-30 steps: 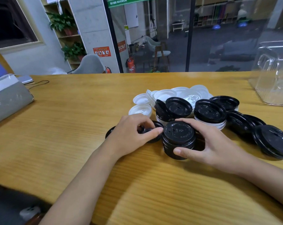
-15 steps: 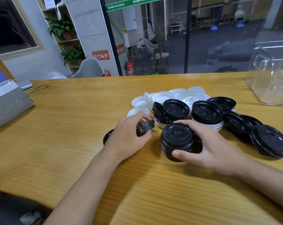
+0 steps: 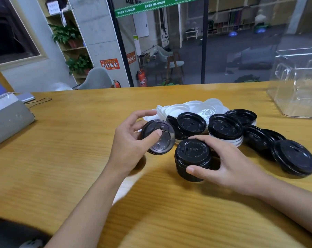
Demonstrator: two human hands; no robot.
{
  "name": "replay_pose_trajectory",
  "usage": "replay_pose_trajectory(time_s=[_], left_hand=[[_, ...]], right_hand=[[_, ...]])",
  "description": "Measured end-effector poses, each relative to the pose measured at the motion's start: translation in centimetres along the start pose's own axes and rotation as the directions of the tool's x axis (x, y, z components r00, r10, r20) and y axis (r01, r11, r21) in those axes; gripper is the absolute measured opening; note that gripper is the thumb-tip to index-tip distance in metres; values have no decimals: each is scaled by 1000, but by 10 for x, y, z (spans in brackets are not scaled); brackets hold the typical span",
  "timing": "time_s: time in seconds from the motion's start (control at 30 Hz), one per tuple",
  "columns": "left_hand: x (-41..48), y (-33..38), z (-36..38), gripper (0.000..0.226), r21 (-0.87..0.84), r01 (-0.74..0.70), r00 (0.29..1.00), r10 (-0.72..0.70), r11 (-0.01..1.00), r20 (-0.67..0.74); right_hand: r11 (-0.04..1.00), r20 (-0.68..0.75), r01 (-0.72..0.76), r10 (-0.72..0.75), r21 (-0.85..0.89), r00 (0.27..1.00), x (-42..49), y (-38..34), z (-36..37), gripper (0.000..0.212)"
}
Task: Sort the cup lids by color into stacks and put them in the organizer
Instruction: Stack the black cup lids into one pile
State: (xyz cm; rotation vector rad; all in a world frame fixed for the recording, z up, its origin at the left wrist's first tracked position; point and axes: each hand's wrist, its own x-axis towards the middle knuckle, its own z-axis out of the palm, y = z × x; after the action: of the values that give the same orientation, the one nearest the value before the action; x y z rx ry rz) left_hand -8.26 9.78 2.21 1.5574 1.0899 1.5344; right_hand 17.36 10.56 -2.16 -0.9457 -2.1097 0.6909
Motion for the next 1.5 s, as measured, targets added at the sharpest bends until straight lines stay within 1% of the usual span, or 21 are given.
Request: replay_pose_trajectory(time_s=[0.1, 0.2, 0.27, 0.33, 0.43, 0.57, 0.7, 0.83, 0.9, 0.97, 1.07, 1.17, 1.23, 1.3, 1.43, 1.5], left_hand=[[1, -1, 2, 46, -120, 68, 995, -58, 990, 85], [-2, -5, 7, 41, -142, 117, 984, -96, 983, 150], [-4, -7, 11, 36, -59, 106, 985, -97, 993, 144], [-7, -8, 15, 31, 65, 70, 989, -77, 995, 128], [-11, -10, 22, 21, 198, 26, 991, -51, 980, 121], [-16, -14, 28, 23, 344, -21, 989, -30, 939, 142], [-19, -13, 35, 19, 446, -52, 986, -26, 893, 166], [-18, -12, 32, 33, 485, -64, 985, -21, 872, 169], [-16, -11, 27, 41, 412, -60, 965, -52, 909, 255], [-15, -10, 22, 55, 333, -45, 922, -89, 942, 376], [-15, -8, 20, 66, 261, -25, 893, -96, 965, 439], [-14, -6, 20, 67, 245, -8, 908, -96, 969, 408], [-14, -5, 20, 67, 253, -7, 922, -92, 967, 376], [-14, -5, 21, 67, 281, -21, 940, -77, 959, 333], [-15, -8, 26, 63, 405, -70, 963, -44, 911, 265], [-16, -9, 30, 60, 436, -85, 969, -29, 896, 247]], right_hand=[[1000, 6, 5, -5, -9, 1000, 0, 0, 0, 66], [1000, 14, 13, -12, -9, 1000, 1, 0, -1, 66], [1000, 17, 21, -21, -9, 1000, 1, 1, -1, 69], [1000, 31, 15, -15, 11, 999, 1, 2, 0, 81], [999, 34, 0, -2, 46, 999, 1, 3, -1, 97], [999, 52, 12, -14, 41, 999, 1, 1, -1, 97], [999, 47, 40, -40, 13, 998, 1, 1, -1, 89], [999, 44, 44, -44, 12, 998, 1, 0, -1, 79], [999, 41, 50, -50, 18, 998, 1, 1, -1, 77], [998, 42, 52, -53, 24, 998, 1, 1, -1, 78], [998, 50, 47, -49, 39, 998, 1, 1, 0, 81], [999, 54, 30, -32, 30, 998, 1, 2, 0, 89], [1000, 52, 10, -11, 24, 999, 1, 3, 0, 99], [1000, 46, 0, -1, 28, 999, 1, 4, 0, 103], [999, 52, 8, -10, 35, 999, 2, 3, 0, 102], [999, 49, 14, -15, 31, 999, 2, 3, 0, 101]])
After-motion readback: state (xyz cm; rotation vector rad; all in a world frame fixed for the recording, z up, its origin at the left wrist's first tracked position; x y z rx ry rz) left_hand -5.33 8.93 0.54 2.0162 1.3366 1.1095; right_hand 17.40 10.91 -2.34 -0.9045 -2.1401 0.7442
